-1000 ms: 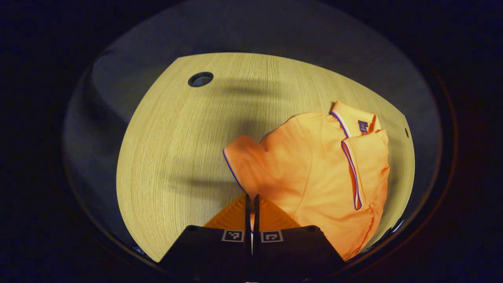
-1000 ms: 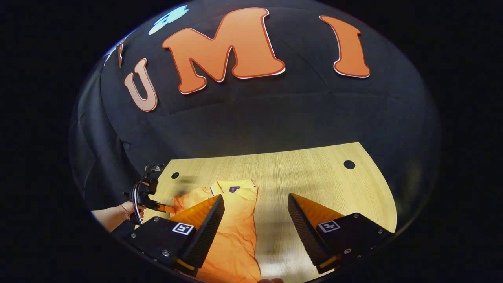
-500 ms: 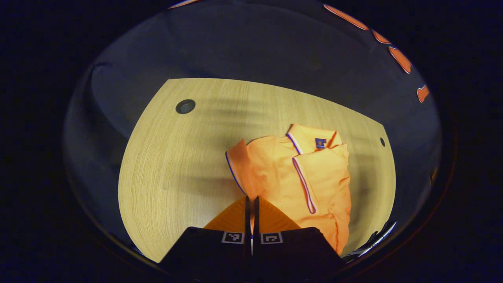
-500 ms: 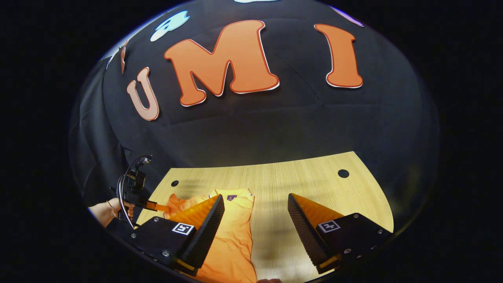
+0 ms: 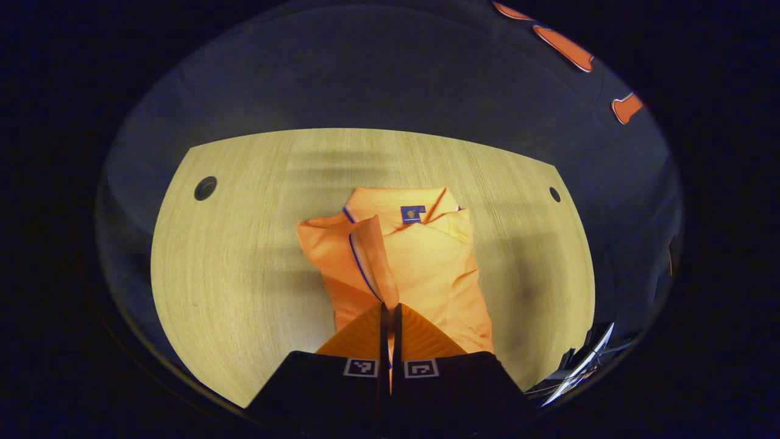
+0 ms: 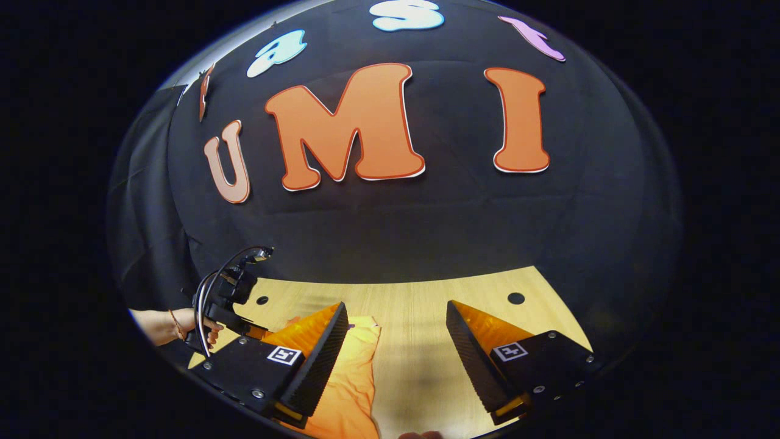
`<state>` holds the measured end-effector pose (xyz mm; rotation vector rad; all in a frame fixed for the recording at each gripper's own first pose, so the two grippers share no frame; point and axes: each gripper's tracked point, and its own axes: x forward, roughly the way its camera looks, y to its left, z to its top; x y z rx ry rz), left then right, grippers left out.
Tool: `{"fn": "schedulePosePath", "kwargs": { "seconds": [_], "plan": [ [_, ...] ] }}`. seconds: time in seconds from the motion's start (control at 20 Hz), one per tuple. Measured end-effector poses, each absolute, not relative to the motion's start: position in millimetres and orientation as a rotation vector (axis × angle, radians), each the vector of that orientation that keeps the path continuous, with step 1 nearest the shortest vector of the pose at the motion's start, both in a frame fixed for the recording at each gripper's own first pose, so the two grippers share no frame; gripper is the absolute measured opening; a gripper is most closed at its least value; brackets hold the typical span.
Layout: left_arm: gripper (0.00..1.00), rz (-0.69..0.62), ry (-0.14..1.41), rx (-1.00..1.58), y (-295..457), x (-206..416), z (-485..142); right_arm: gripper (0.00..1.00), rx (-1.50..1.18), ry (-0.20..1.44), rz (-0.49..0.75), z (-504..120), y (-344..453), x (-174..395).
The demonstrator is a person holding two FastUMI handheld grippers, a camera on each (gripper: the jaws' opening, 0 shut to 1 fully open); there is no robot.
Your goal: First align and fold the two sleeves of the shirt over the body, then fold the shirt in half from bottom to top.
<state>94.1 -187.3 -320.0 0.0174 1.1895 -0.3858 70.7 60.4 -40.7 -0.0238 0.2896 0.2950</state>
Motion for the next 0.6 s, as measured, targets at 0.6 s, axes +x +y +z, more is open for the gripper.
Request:
{"fn": "schedulePosePath", "kwargs": {
  "seconds": [0.6],
  "plan": [
    [0.01, -0.416, 1.305, 0.034, -271, 82, -370, 0.99, -0.068, 0.36, 0.252, -73, 25, 73]
  ]
}}
